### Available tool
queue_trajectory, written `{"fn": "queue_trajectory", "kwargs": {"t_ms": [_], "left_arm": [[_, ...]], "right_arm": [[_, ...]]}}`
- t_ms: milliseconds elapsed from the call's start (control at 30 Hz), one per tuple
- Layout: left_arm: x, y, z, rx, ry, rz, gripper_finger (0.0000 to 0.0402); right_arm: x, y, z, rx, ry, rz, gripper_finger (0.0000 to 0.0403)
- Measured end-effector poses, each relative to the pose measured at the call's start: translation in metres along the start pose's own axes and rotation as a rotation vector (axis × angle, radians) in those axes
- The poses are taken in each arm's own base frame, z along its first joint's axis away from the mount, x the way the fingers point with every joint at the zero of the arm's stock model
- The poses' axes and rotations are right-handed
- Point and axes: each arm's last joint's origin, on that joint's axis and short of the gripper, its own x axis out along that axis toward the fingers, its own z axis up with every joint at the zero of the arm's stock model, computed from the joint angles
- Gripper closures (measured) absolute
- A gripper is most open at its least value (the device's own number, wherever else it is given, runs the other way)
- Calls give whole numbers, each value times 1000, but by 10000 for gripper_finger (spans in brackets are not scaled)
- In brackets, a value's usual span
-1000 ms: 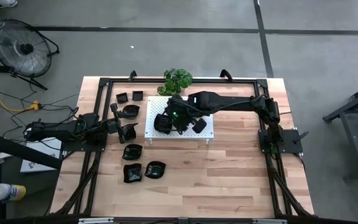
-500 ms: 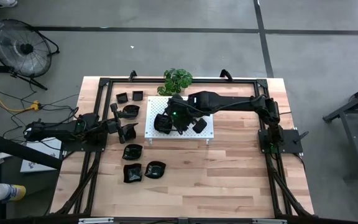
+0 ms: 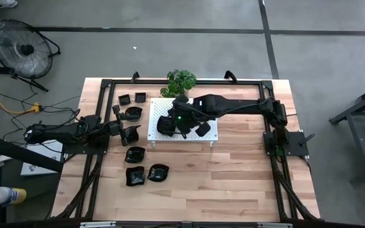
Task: Pick & Place Mini shaped plates
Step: Stack the leaf shaped plate on top of the leaf shaped plates on the shelf
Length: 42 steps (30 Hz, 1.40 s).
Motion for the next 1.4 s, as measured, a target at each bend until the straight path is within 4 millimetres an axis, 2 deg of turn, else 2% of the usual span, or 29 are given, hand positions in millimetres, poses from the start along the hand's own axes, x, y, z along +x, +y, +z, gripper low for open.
{"fn": "queue_trajectory", "kwargs": {"t_ms": [333, 600, 833, 1067, 1300, 1400], "left_arm": [[0, 0, 0, 0, 0, 0, 227], [0, 0, 0, 0, 0, 0, 227], [0, 0, 0, 0, 0, 0, 227], [0, 0, 0, 0, 0, 0, 227], [0, 0, 0, 0, 0, 0, 227], [0, 0, 0, 0, 0, 0, 227]], "right_arm": [[-21, 23, 21, 82, -54, -4, 274], [-30, 50, 51, 28, -237, 144, 274], [-18, 73, 83, 21, -357, 232, 274], [3, 91, 112, -19, -455, 279, 274], [31, 100, 134, -63, -566, 313, 274], [48, 103, 139, -93, -563, 304, 274]]}}
